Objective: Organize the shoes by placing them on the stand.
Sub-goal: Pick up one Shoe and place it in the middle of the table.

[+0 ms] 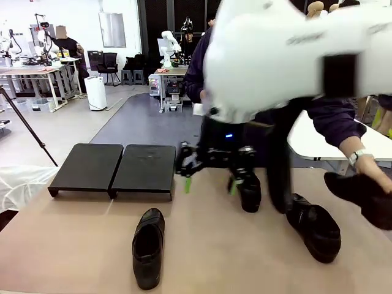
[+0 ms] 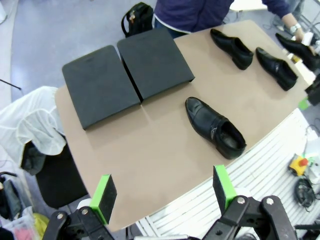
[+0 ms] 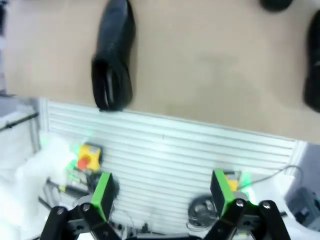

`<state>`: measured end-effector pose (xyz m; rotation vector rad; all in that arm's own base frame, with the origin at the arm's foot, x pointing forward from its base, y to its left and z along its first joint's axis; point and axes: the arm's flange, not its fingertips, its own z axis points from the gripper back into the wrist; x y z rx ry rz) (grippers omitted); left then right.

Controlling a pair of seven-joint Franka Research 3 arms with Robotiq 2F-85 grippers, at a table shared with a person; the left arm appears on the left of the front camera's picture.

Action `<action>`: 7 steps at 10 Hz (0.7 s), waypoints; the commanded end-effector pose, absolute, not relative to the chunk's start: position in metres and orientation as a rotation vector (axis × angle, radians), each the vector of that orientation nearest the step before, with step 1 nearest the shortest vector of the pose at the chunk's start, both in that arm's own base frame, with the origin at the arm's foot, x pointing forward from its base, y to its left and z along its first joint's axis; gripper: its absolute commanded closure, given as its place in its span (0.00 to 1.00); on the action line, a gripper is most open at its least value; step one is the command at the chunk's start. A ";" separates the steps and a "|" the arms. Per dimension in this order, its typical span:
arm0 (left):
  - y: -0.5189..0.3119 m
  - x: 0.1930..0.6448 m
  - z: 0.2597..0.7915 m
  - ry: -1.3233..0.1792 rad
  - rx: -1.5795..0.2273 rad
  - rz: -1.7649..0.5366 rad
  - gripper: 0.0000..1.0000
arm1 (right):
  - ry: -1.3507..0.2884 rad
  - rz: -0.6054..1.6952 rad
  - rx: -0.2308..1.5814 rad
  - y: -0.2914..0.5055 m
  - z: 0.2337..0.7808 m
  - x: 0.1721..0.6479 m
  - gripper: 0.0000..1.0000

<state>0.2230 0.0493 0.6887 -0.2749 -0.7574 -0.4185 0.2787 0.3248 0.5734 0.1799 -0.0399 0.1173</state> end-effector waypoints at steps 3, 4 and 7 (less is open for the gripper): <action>0.050 0.223 0.690 -0.754 -0.277 -0.425 0.00 | -0.061 0.037 0.275 0.215 0.579 0.267 0.00; 0.050 0.223 0.690 -0.754 -0.277 -0.425 0.00 | -0.035 0.120 0.243 0.255 0.600 0.251 0.00; 0.050 0.223 0.690 -0.754 -0.277 -0.425 0.00 | -0.054 0.083 0.240 0.232 0.597 0.249 0.00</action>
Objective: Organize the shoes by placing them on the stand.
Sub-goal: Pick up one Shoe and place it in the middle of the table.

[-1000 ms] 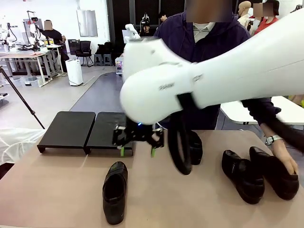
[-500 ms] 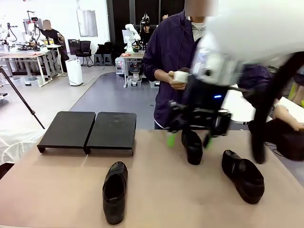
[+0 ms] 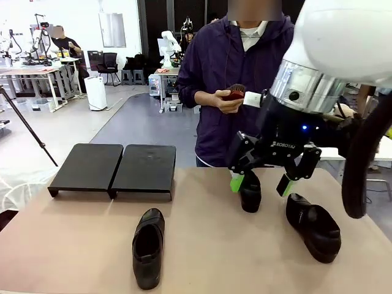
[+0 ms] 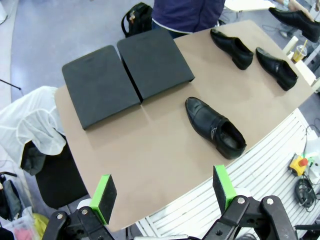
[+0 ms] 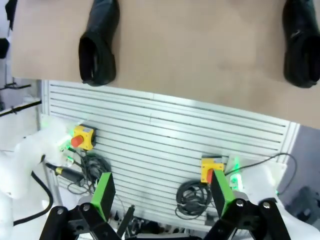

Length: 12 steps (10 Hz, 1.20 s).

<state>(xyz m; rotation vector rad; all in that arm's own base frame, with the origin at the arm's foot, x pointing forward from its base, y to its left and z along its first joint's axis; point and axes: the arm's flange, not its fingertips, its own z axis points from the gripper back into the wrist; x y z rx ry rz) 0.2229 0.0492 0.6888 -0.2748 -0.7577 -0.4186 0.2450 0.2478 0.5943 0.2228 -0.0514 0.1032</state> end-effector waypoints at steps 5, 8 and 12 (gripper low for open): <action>0.050 0.223 0.690 -0.754 -0.277 -0.425 0.00 | -0.166 -0.108 0.578 0.054 0.670 0.150 0.00; 0.050 0.223 0.690 -0.754 -0.277 -0.425 0.00 | -0.198 -0.244 0.665 -0.070 0.682 0.159 0.00; 0.050 0.223 0.690 -0.754 -0.277 -0.425 0.00 | -0.316 -0.264 0.768 -0.160 0.636 0.184 0.00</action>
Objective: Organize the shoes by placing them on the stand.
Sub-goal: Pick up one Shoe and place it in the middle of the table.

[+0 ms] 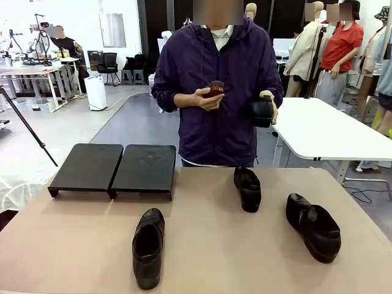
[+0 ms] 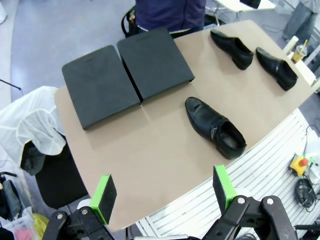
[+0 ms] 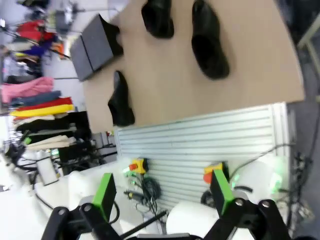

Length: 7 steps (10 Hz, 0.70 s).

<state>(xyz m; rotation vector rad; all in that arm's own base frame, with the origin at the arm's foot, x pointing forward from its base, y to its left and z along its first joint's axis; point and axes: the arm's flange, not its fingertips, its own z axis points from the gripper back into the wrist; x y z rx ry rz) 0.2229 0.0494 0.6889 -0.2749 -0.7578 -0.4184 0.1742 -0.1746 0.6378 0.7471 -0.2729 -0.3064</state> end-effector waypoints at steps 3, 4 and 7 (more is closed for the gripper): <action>0.050 0.223 0.690 -0.754 -0.277 -0.425 0.00 | -0.247 -0.313 0.726 -0.158 0.648 0.163 0.00; 0.050 0.223 0.690 -0.754 -0.277 -0.425 0.00 | -0.247 -0.313 0.726 -0.158 0.648 0.163 0.00; 0.050 0.223 0.690 -0.754 -0.277 -0.425 0.00 | -0.247 -0.313 0.726 -0.158 0.648 0.163 0.00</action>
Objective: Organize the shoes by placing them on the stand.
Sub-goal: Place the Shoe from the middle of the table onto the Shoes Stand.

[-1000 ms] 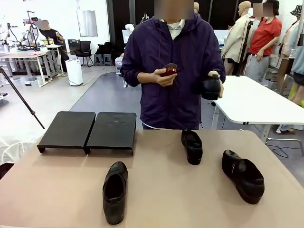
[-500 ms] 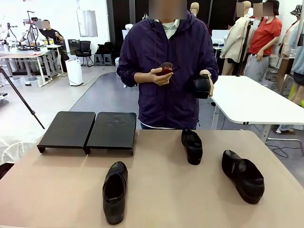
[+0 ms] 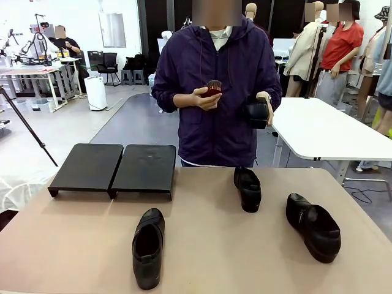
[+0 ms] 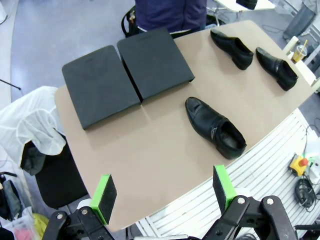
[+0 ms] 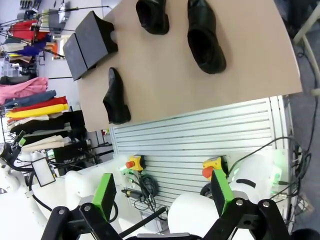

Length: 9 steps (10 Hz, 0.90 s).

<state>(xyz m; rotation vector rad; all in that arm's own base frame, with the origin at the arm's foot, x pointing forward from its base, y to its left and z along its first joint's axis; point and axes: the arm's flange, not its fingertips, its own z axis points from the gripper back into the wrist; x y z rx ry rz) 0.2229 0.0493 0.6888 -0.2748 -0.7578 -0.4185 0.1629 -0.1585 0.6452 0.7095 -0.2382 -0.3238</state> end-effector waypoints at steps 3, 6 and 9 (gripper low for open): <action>0.050 0.223 0.690 -0.754 -0.277 -0.425 0.00 | -0.247 -0.313 0.726 -0.158 0.648 0.163 0.00; 0.050 0.223 0.690 -0.754 -0.277 -0.425 0.00 | -0.247 -0.313 0.726 -0.158 0.648 0.163 0.00; 0.050 0.223 0.690 -0.754 -0.277 -0.425 0.00 | -0.247 -0.313 0.726 -0.158 0.648 0.163 0.00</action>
